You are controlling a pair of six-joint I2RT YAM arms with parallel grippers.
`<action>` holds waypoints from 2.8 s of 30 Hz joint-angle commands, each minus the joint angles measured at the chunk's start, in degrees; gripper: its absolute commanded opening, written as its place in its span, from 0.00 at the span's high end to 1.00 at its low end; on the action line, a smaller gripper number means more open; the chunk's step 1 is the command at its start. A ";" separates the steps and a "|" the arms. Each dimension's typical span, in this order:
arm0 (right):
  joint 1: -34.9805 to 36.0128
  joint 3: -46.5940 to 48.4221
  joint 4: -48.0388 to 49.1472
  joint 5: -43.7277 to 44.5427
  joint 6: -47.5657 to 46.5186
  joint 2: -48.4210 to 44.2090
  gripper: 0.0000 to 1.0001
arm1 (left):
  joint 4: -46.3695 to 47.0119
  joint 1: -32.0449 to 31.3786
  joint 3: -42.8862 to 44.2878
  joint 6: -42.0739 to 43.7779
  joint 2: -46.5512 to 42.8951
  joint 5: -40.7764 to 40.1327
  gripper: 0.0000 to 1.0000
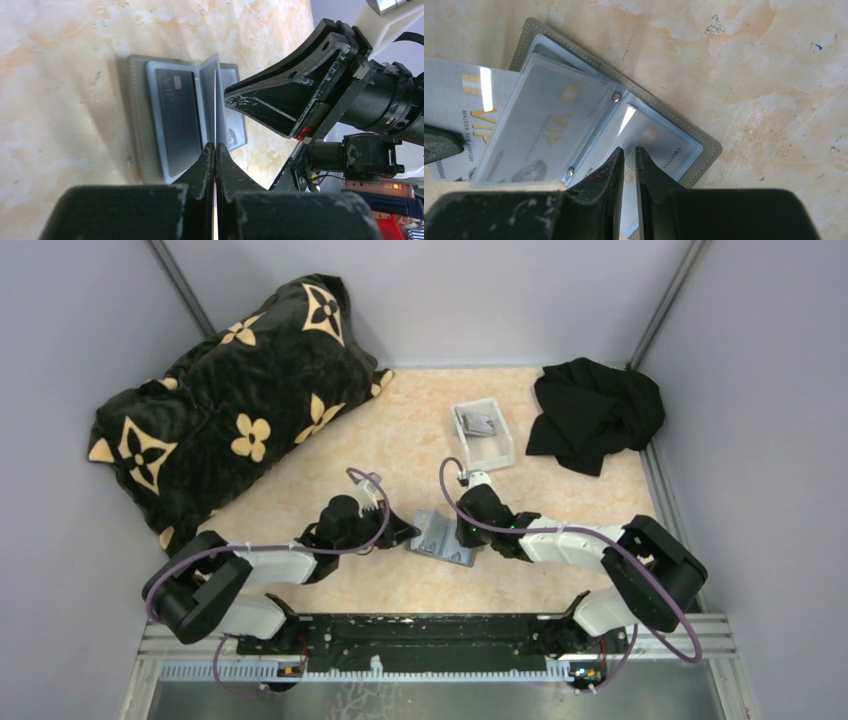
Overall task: Put the credit cards into the card holder
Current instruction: Insert the credit card into the card holder.
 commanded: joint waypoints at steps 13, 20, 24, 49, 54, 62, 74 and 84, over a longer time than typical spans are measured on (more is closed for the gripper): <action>0.16 -0.53 -7.76 6.12 0.93 -4.14 0.84 | 4.02 -5.18 4.75 -0.40 5.63 0.95 1.00; -1.06 -0.51 -11.03 10.03 0.71 -8.23 0.84 | 3.14 -5.80 5.11 0.26 5.44 -0.41 1.00; -1.43 -0.05 -12.15 10.53 0.34 -9.68 0.84 | 0.07 -5.80 5.26 2.34 3.52 -2.98 1.00; -0.38 2.39 -6.58 4.13 -1.11 -5.19 0.85 | -0.08 -0.44 10.21 6.25 11.76 8.32 1.00; -0.38 2.52 -6.15 3.95 -1.10 -4.85 0.85 | 0.11 -0.36 11.03 5.78 13.54 11.38 1.00; -0.37 2.26 -5.32 3.54 -1.02 -4.14 0.85 | -0.50 -0.32 9.50 4.82 13.06 11.31 1.00; -0.30 1.65 -4.98 3.46 -0.93 -3.65 0.85 | -5.96 -0.27 10.92 4.87 13.09 7.01 1.00; -0.29 1.64 -4.95 3.35 -0.93 -3.41 0.85 | -8.57 -0.27 12.77 5.19 14.37 6.44 1.00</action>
